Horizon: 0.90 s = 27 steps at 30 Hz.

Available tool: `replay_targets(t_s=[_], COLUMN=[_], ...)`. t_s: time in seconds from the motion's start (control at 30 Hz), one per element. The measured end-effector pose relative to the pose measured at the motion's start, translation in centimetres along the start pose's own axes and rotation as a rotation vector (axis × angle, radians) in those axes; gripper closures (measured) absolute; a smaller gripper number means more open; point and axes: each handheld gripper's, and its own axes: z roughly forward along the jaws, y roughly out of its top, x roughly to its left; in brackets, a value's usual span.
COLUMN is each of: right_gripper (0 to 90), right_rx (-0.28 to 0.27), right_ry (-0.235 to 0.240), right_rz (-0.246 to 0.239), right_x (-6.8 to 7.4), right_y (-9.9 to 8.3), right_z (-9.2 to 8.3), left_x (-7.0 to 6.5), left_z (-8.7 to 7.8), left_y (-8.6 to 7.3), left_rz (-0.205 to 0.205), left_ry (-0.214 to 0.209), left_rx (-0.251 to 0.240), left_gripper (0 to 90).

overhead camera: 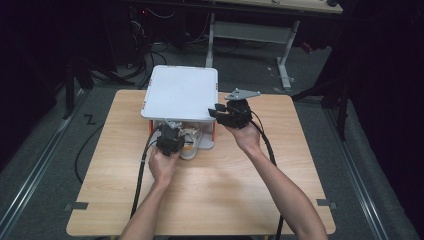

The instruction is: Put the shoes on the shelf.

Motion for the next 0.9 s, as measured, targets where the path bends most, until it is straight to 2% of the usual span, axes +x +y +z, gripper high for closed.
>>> replay_targets(t_s=[0.13, 0.3, 0.43, 0.5, 0.57, 0.7, 0.8, 0.9], right_gripper=[63.9, 64.8, 64.9, 64.9, 64.9, 64.9, 64.9, 64.9], right_rx=[0.029, 0.041, 0.038, 0.037, 0.036, 0.031, 0.031, 0.029], right_ry=[-0.019, -0.029, -0.022, -0.019, -0.019, -0.017, -0.014, -0.015], right_rz=[-0.001, -0.014, -0.01, -0.009, -0.011, -0.012, -0.012, -0.013], right_x=[0.0, 0.2, 0.1, 0.0, 0.0, 0.1, 0.0, 0.0], right_y=[0.1, 0.3, 0.3, 0.2, 0.2, 0.2, 0.2, 0.1], right_z=[1.3, 1.9, 1.9, 1.8, 1.8, 1.9, 1.9, 1.9], left_x=[0.0, 0.0, -0.2, -0.3, -0.2, 0.0, -0.2, -0.2], left_z=[0.1, 0.1, -0.1, -0.3, -0.5, -1.1, -2.1, -3.6], left_y=[0.0, 0.0, 0.1, 0.1, 0.2, 0.2, 0.2, 0.2], left_rz=[0.0, 0.005, -0.009, -0.02, -0.026, -0.042, -0.028, -0.024], left_ry=[0.002, 0.006, 0.004, -0.005, -0.017, -0.032, 0.005, 0.005], left_rx=[-0.007, 0.0, -0.012, -0.022, -0.022, -0.024, -0.07, -0.115], left_gripper=[75.5, 68.6, 58.0, 46.6, 42.1, 39.1, 34.5, 31.2])
